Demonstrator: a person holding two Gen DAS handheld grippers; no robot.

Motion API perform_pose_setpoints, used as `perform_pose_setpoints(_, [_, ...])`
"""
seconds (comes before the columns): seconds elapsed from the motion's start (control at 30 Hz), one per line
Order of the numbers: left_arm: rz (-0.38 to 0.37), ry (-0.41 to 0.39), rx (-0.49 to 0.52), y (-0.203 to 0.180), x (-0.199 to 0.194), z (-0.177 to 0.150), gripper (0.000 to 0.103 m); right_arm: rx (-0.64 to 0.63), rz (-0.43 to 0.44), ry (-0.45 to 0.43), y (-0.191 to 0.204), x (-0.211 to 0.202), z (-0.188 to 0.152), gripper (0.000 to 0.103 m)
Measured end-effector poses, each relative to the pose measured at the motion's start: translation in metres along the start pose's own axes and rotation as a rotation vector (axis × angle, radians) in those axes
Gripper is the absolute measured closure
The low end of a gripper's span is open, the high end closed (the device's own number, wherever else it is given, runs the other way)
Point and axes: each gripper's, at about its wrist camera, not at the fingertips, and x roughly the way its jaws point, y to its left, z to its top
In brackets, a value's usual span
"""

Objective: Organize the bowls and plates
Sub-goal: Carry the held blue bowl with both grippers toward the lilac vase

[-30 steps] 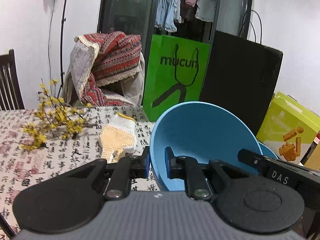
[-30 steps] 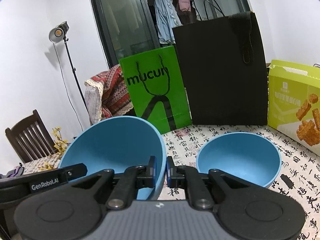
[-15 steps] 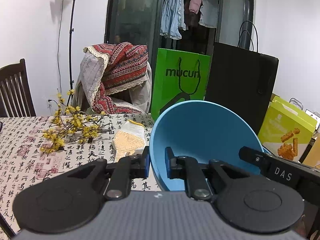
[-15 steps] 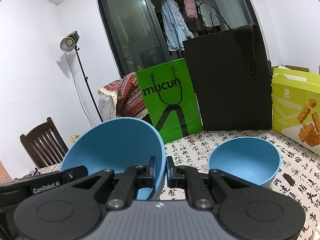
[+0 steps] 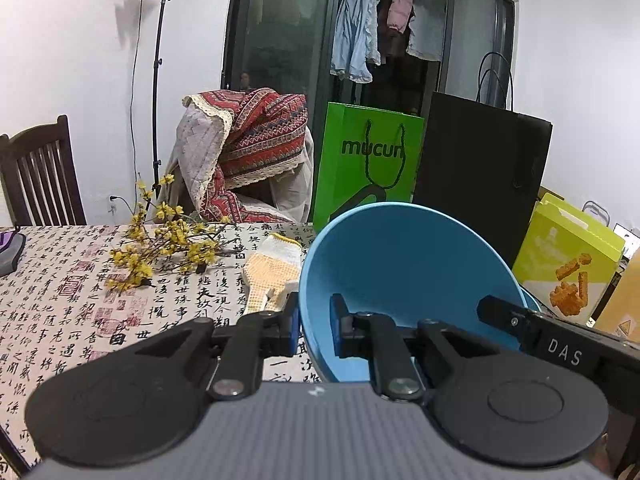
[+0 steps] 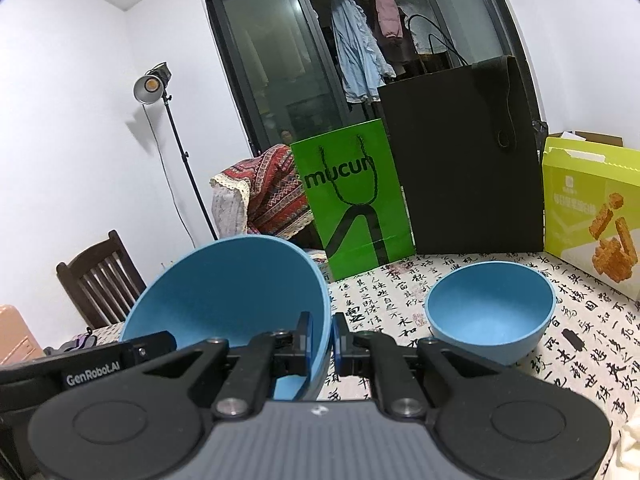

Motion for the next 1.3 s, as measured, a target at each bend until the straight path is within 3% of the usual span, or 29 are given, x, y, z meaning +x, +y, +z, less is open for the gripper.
perform_pose_setpoints(1.3, [0.037, 0.003, -0.003, 0.021, -0.079, -0.037, 0.088, -0.007, 0.047, 0.001, 0.027, -0.063, -0.038, 0.093])
